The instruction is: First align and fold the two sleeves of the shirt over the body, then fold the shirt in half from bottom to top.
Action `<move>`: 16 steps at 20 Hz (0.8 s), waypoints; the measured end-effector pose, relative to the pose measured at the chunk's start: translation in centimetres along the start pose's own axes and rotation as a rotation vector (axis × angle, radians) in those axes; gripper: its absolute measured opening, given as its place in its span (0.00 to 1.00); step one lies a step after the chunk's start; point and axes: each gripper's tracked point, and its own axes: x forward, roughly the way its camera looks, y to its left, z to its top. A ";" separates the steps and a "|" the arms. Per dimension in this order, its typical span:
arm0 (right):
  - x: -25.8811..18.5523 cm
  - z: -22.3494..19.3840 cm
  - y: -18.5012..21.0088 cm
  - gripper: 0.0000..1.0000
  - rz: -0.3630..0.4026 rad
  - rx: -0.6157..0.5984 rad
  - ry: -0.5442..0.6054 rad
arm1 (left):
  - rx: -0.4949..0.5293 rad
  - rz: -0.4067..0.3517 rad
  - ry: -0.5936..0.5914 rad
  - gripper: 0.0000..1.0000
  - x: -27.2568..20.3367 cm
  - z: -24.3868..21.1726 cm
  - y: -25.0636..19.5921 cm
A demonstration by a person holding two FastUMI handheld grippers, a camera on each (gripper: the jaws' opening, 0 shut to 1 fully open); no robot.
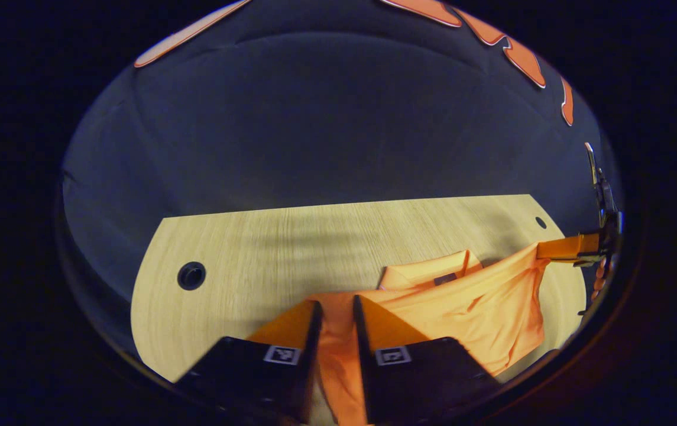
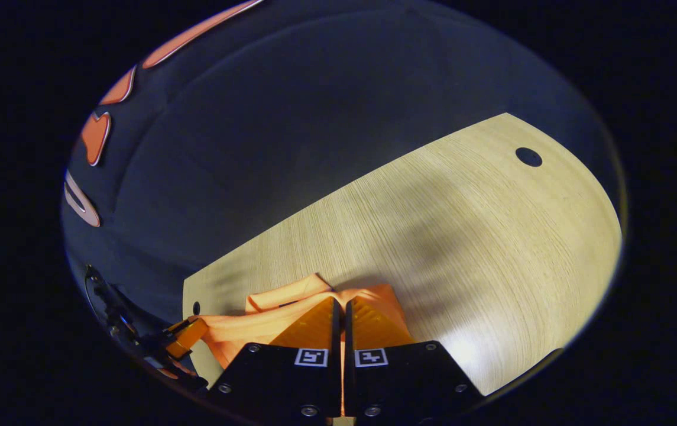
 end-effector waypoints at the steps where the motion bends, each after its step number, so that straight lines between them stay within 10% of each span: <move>1: -0.7 0.2 0.0 0.03 0.006 -0.008 -0.004 | -0.007 0.019 -0.013 0.50 -0.6 0.3 0.5; 2: -1.4 0.7 0.1 0.45 0.010 -0.023 -0.010 | -0.013 0.045 -0.032 0.63 -1.0 0.9 1.1; 6: -4.6 1.7 0.9 0.99 0.013 -0.151 -0.115 | -0.021 0.071 -0.088 0.94 -4.2 2.6 1.7; 16: -18.6 1.8 4.3 0.99 0.065 -0.376 -0.384 | -0.028 0.104 -0.352 1.00 -20.7 5.0 -0.5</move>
